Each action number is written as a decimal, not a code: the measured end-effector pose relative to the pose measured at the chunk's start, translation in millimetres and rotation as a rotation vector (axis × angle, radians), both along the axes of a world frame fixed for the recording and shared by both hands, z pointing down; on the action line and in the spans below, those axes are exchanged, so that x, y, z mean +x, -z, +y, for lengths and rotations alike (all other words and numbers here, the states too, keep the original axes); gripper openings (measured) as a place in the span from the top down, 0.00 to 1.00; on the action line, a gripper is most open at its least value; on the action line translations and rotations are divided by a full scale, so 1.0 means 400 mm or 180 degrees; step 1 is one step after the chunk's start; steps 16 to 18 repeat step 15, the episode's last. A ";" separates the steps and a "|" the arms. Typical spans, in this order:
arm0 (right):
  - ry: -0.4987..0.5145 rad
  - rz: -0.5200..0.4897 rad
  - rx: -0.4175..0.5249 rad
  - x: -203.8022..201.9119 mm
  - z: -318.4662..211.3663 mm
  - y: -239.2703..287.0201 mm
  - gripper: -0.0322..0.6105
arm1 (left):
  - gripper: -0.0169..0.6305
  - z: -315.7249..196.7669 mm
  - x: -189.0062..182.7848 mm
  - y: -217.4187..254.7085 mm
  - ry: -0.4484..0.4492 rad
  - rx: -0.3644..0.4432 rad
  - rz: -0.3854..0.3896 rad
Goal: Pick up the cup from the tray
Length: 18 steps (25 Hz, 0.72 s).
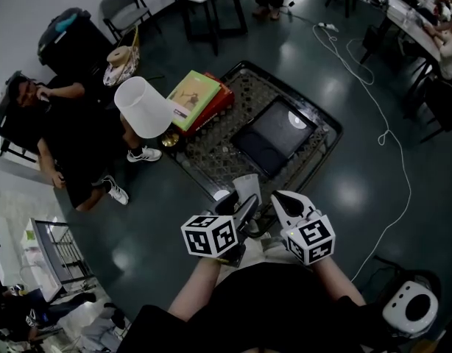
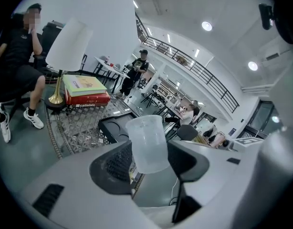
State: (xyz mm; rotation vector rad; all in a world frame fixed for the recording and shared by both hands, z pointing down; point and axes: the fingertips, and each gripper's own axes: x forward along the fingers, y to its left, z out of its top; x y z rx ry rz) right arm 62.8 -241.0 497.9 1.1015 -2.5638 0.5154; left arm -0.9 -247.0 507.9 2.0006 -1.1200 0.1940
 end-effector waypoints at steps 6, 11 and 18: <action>0.0009 0.0010 0.0027 0.002 0.010 0.001 0.93 | 0.60 0.010 0.012 -0.003 -0.0055 0.0028 -0.0028; -0.0009 -0.0009 0.0036 0.000 0.006 0.007 0.93 | 0.60 0.004 0.019 -0.003 -0.0099 0.0027 -0.0032; 0.0015 -0.0023 0.0034 -0.010 0.008 0.008 0.93 | 0.60 0.005 0.021 -0.007 -0.0144 0.0031 -0.0067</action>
